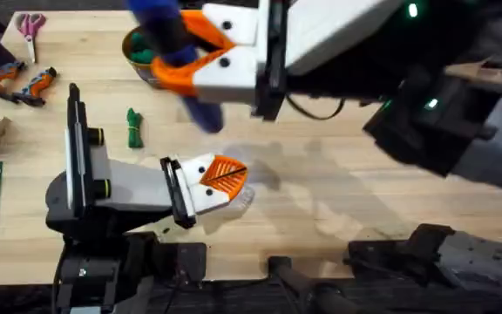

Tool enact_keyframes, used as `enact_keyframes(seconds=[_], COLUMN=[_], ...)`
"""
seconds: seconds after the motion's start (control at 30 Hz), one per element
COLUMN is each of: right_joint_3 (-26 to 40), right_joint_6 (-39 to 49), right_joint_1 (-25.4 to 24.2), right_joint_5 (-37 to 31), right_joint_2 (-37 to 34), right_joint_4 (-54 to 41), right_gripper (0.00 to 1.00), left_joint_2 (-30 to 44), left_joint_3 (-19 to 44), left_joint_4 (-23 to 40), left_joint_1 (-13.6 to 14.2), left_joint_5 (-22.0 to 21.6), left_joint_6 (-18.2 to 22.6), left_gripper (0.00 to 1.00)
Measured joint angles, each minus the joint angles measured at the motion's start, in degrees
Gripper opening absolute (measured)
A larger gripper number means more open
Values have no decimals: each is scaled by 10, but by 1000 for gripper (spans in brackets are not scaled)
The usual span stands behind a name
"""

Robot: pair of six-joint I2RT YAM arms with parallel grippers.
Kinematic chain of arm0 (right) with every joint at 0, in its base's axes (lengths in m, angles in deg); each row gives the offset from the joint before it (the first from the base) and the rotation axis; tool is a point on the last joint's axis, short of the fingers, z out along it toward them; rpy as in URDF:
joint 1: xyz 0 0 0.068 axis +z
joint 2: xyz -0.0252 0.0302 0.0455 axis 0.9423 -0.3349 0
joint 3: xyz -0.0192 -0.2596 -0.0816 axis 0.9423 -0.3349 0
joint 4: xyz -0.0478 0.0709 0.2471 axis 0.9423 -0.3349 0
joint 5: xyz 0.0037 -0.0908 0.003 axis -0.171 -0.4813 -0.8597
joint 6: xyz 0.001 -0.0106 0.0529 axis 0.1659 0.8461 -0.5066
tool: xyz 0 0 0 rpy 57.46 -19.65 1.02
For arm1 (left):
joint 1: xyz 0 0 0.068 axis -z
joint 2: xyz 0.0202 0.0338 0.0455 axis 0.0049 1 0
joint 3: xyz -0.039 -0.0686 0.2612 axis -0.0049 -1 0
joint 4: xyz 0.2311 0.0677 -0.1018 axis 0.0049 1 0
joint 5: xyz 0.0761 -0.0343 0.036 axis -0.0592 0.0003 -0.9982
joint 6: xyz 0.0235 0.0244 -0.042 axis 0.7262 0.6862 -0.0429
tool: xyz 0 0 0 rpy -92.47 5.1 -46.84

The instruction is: Pick up the gripper from the table and insert it into the empty holder that is missing its gripper. Then pick up a screw, insert it into the mounting hole, and use the screwdriver to tighten it. Finally, clean up the table by picking up the vegetable and placing it into the bucket.

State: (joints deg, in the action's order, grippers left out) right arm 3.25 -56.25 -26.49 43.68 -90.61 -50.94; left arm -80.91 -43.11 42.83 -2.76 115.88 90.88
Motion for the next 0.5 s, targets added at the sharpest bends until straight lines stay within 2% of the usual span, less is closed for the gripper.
enact_keyframes(seconds=[0.07,0.33,0.5], right_joint_3=[7,14,16], right_joint_6=[51,218,327], right_joint_1=[-27,-145,-199], right_joint_5=[-1,-21,-51], right_joint_2=[0,0,-11], right_joint_4=[-38,-92,-128], right_gripper=[27,27,27], left_joint_2=[0,0,0], left_joint_3=[0,0,0], left_joint_4=[0,0,0], left_joint_1=[0,0,0], left_joint_5=[0,0,0], left_joint_6=[0,0,0], left_gripper=[14,14,14])
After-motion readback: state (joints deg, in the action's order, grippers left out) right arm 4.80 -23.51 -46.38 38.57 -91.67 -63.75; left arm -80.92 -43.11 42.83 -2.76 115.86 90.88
